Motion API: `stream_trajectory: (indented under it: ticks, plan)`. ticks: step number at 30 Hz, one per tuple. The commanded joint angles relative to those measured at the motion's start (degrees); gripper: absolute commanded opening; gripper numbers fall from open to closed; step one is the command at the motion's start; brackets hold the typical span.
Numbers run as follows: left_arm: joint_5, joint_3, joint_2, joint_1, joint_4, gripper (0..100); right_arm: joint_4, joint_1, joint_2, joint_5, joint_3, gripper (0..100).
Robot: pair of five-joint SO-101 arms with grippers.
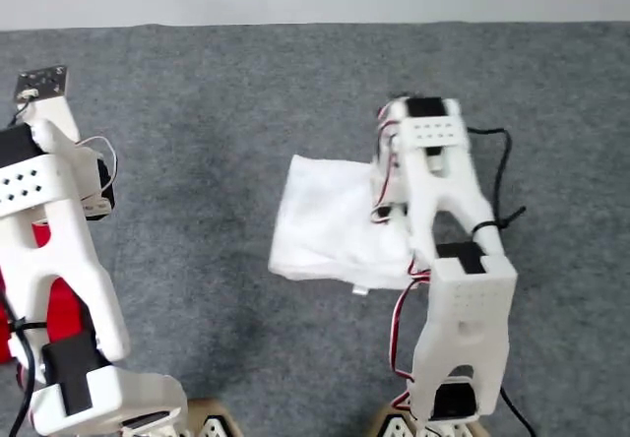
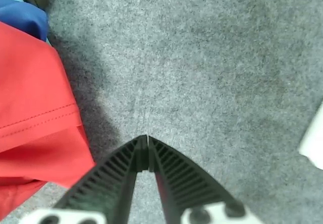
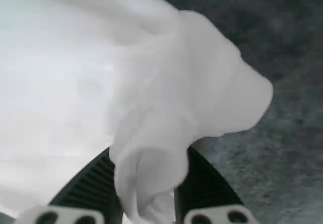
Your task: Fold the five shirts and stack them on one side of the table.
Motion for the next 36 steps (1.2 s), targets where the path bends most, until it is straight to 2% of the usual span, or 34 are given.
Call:
stream_trajectory:
  ticks: [1, 5, 12, 16, 20, 24, 27, 31, 36]
  plan:
    - [0.5, -0.2, -2.1, 0.3, 1.2, 1, 2.1, 4.8, 0.0, 9.1, -8.4, 0.9]
    - [0.5, -0.2, -2.1, 0.3, 1.2, 1, 1.2, 9.0, 3.5, 23.8, -13.7, 0.9]
    - [0.5, -0.2, -2.1, 0.3, 1.3, 1, -2.3, 13.7, 15.3, 42.8, -31.2, 0.9]
    - [0.5, -0.2, -2.1, 0.3, 1.3, 1, -2.4, 13.8, 22.3, 50.4, -43.1, 0.9]
    - [0.5, -0.2, -2.1, 0.3, 1.3, 1, -2.4, 13.1, 29.0, 54.7, -53.5, 0.9]
    - [0.5, -0.2, -2.1, 0.3, 1.3, 1, -1.5, 12.8, 34.4, 55.0, -61.4, 3.0]
    - [0.5, -0.1, -2.1, 0.3, 1.4, 1, 1.7, 13.1, 36.6, 53.5, -66.7, 13.1]
    - [0.5, -0.1, -2.1, 0.3, 1.4, 1, 3.0, 13.3, 36.3, 39.9, -71.0, 24.7]
    - [0.5, -0.1, -2.1, 0.3, 1.4, 1, 3.4, 13.3, 31.2, 25.2, -70.8, 26.1]
